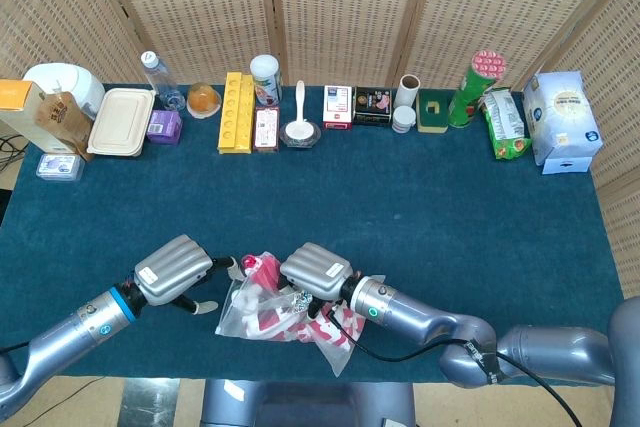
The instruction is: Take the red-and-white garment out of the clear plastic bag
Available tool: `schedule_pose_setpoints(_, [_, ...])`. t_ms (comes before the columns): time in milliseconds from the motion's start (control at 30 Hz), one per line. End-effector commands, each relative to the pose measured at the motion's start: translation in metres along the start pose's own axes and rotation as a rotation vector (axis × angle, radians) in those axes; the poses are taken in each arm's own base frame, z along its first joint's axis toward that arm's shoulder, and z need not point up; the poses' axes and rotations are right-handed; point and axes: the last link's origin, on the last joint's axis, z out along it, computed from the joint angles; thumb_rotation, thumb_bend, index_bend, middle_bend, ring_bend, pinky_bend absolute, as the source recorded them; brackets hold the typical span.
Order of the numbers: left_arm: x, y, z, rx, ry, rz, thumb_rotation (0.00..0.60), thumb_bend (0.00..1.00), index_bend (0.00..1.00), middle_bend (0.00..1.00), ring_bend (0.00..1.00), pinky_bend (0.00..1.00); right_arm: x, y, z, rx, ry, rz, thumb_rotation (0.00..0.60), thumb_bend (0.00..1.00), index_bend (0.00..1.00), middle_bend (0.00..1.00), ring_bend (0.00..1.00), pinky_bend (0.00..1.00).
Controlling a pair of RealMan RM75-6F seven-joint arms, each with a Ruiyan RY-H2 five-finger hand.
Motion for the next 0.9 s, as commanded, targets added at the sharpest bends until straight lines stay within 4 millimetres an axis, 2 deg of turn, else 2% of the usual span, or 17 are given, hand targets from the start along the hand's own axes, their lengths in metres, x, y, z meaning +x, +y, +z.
schedule_pose_setpoints(33, [-0.001, 0.002, 0.008, -0.015, 0.003, -0.032, 0.557, 0.19, 0.41, 1.00, 0.99, 0.96, 0.000, -0.001, 0.000, 0.005, 0.000, 0.010, 0.598, 0.22, 0.91, 0.92, 1.00, 1.00])
schedule_pose_setpoints(467, [-0.006, 0.008, 0.024, -0.045, 0.026, -0.128, 0.567, 0.19, 0.41, 1.00, 0.99, 0.96, 0.007, -0.003, -0.005, 0.026, 0.045, 0.070, 0.600, 0.22, 0.91, 0.92, 1.00, 1.00])
schedule_pose_setpoints(900, [-0.010, 0.010, 0.030, -0.063, 0.110, -0.208, 0.579, 0.26, 0.43, 1.00, 0.99, 0.96, 0.008, -0.007, -0.008, 0.062, 0.092, 0.122, 0.600, 0.22, 0.91, 0.92, 1.00, 1.00])
